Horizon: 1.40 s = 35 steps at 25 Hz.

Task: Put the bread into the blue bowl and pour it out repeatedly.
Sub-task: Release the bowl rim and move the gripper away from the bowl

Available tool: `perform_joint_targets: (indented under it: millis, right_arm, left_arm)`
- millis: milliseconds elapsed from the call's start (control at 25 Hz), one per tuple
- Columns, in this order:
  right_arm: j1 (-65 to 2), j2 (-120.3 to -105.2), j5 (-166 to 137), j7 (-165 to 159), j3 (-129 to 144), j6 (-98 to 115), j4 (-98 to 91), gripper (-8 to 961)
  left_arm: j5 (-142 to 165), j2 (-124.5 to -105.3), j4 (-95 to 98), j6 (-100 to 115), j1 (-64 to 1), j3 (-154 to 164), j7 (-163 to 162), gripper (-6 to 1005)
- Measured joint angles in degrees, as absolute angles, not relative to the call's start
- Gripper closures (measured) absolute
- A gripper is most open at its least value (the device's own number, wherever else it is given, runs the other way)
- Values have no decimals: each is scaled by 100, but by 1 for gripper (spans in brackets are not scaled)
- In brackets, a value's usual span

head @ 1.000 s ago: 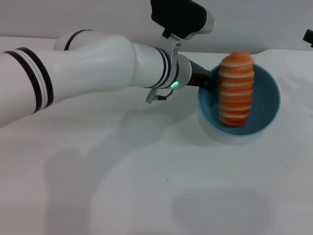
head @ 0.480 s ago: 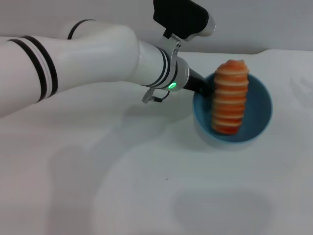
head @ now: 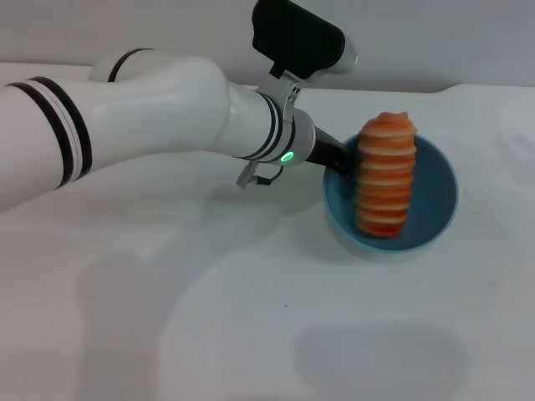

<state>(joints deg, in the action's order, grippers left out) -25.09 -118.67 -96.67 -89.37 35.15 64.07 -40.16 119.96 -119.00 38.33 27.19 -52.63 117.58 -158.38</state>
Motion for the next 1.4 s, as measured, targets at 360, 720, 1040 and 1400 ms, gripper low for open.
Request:
perform_joint_targets:
  millis: [360, 720, 1040, 1400]
  right_arm:
    - [-2517, -11874, -9667, -8938, 3520, 6404, -3881, 559]
    - [-2564, -11868, -9661, -8938, 3517, 6397, -3750, 560]
    - [-2531, -11877, -9590, -8938, 3517, 6440, -3713, 560]
    - [-2560, -11874, -9582, -8938, 3521, 6432, -3691, 559]
  left_arm:
    - [11996, -11900, 3805, 2616, -5251, 11789, -15837, 998]
    - [11997, -11900, 3676, 2504, -5242, 11814, -15814, 998]
    - [11980, -11910, 3604, 2589, -5221, 11880, -15835, 999]
    - [11864, -11909, 3497, 2660, -5226, 11882, -15838, 1000]
